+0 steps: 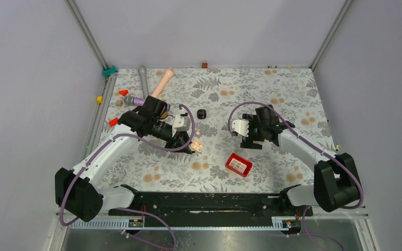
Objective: Insert the wireless bluetooth earbuds into the charging case
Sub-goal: Pick up the earbud from the center of the board.
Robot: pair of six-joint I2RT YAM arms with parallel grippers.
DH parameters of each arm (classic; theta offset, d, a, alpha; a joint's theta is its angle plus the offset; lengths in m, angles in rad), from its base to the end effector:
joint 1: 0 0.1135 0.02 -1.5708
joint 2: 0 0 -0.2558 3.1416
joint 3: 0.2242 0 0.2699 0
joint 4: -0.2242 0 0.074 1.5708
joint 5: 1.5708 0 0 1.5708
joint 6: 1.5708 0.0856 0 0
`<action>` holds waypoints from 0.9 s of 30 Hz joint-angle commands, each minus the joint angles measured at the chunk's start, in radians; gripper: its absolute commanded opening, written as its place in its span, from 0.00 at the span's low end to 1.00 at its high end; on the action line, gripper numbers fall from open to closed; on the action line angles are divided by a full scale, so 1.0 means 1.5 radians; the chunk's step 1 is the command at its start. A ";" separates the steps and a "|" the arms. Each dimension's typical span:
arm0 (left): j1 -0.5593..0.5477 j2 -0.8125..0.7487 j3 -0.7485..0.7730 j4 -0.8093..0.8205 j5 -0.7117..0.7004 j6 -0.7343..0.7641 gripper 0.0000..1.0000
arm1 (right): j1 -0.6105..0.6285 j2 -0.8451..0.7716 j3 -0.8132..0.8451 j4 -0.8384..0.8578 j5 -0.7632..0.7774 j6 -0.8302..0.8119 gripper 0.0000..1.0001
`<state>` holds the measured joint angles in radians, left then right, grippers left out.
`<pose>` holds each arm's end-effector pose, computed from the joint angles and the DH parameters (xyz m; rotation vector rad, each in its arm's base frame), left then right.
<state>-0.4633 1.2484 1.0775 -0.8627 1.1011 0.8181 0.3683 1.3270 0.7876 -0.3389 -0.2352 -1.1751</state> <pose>0.2040 -0.1872 0.2736 1.5900 1.5195 -1.2050 0.2869 0.1321 0.1570 -1.7585 1.6597 -0.0796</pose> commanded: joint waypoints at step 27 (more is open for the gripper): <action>0.018 -0.011 -0.011 0.027 0.024 0.010 0.00 | -0.012 0.169 -0.037 0.158 -0.029 -0.200 0.83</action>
<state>-0.4412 1.2411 1.0687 -0.8589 1.1011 0.8158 0.3542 1.5406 0.7319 -0.0681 -0.2558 -1.4521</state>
